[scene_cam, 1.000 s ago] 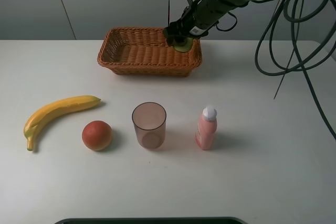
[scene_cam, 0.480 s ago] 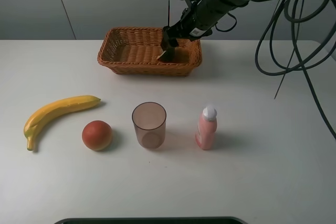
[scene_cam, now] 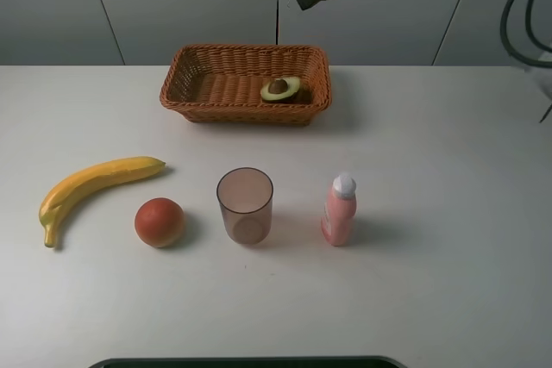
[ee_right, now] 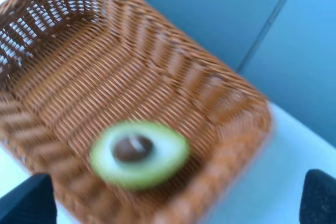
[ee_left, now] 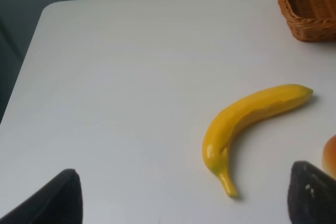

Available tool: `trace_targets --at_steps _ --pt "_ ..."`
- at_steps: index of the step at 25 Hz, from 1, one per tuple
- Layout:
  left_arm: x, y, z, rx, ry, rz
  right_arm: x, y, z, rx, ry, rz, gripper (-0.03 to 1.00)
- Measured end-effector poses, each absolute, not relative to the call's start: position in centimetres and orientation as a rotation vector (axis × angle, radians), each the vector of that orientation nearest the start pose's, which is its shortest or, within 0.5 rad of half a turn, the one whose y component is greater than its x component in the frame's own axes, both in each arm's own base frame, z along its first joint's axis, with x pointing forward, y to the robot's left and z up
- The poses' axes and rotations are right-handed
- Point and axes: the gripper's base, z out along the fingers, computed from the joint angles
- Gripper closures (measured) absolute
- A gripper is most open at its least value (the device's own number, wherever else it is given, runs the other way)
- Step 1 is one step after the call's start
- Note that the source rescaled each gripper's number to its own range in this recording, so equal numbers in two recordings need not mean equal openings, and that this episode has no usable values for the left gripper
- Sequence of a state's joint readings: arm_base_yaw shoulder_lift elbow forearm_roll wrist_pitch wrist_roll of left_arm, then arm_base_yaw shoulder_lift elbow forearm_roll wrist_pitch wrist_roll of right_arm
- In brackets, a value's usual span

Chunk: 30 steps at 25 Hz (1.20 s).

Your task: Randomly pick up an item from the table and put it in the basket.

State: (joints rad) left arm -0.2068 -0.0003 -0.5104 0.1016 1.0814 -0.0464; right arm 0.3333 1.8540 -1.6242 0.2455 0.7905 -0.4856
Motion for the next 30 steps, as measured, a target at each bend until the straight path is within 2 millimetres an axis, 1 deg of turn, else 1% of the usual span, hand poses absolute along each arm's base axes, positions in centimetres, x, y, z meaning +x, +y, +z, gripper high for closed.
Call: trace_targets --at_steps 2,6,9,10,13,14,16,17,20,21,24,27,30 --pt "-0.5 0.9 27.9 0.158 2.044 -0.036 37.5 13.3 32.9 -0.848 2.348 0.193 -0.02" --pt "-0.5 0.9 27.9 0.158 2.044 -0.036 34.0 9.1 37.5 -0.799 2.384 0.103 -0.02" --pt "-0.5 0.9 27.9 0.158 2.044 -0.036 31.1 6.2 40.2 -0.729 2.402 0.037 -0.02" --pt "-0.5 0.9 27.9 0.158 2.044 -0.036 30.3 5.4 40.7 -0.700 2.403 0.025 -0.02" --pt "-0.5 0.9 27.9 0.158 2.044 -0.036 26.4 2.9 42.4 -0.609 2.379 -0.018 -0.02" --pt "-0.5 0.9 27.9 0.158 2.044 -0.036 25.2 2.2 42.4 -0.582 2.383 -0.037 -0.02" --pt "-0.5 0.9 27.9 0.158 2.044 -0.036 22.2 1.2 42.7 -0.530 2.365 -0.064 -0.02" --pt "-0.5 0.9 27.9 0.158 2.044 -0.036 21.0 0.7 42.5 -0.507 2.369 -0.073 -0.02" --pt "-0.5 0.9 27.9 0.158 2.044 -0.036 16.3 0.0 42.1 -0.437 2.337 -0.106 -0.02" --pt "-0.5 0.9 27.9 0.158 2.044 -0.036 15.1 0.0 41.7 -0.425 2.331 -0.107 -0.02" --pt "-0.5 0.9 27.9 0.158 2.044 -0.036 10.5 0.2 40.9 -0.386 2.264 -0.116 -0.03" --pt "-0.5 0.9 27.9 0.158 2.044 -0.036 6.8 0.5 39.3 -0.365 2.202 -0.106 -0.03" --pt "-0.5 0.9 27.9 0.158 2.044 -0.036 4.0 0.7 37.5 -0.336 2.153 -0.093 -0.03"
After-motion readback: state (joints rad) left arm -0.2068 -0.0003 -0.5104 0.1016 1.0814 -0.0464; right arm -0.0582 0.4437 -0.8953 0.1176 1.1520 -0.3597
